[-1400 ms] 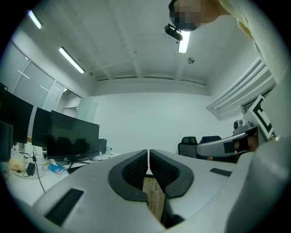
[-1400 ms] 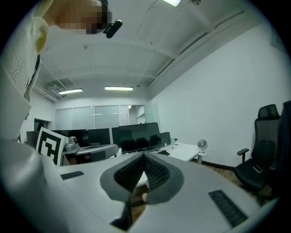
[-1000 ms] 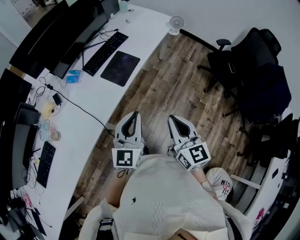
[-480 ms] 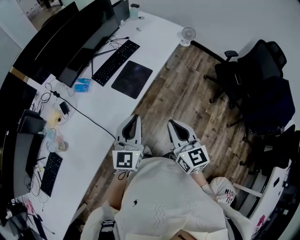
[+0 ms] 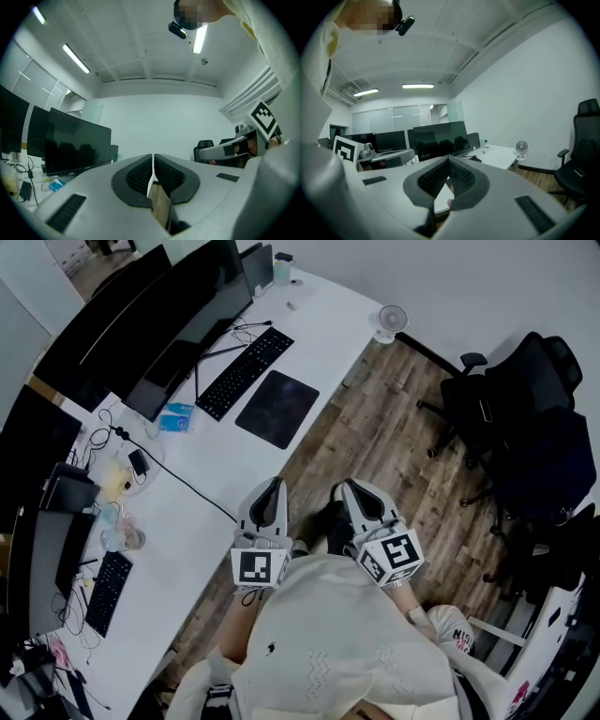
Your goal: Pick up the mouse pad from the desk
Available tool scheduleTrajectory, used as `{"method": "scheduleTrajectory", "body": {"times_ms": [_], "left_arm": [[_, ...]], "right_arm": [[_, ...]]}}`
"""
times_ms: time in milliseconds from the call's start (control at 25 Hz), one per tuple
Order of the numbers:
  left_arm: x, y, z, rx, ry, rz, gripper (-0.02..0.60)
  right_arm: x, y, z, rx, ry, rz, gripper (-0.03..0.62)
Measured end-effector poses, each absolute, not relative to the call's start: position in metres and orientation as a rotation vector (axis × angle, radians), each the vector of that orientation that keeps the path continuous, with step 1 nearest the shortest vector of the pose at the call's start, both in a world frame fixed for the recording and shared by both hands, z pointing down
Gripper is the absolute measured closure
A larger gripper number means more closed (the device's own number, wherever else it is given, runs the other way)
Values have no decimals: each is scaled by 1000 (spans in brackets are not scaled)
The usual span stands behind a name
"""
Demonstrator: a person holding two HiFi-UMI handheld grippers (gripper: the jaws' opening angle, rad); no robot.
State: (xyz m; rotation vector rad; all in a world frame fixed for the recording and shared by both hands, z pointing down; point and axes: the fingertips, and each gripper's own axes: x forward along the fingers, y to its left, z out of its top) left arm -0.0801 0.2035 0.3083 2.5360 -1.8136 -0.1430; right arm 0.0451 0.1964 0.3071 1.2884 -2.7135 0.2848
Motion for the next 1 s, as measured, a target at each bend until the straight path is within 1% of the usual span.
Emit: {"method": "scheduleTrajectory", "body": {"times_ms": [440,1000], "left_arm": [[-118,160,316,2351,-2030,-115,558],[-112,63,306,2136,-2237,-114,558]], "right_arm": [[3,122,311,1040,-2792,259,594],[-9,5,307,715,-2821,234,594]]}}
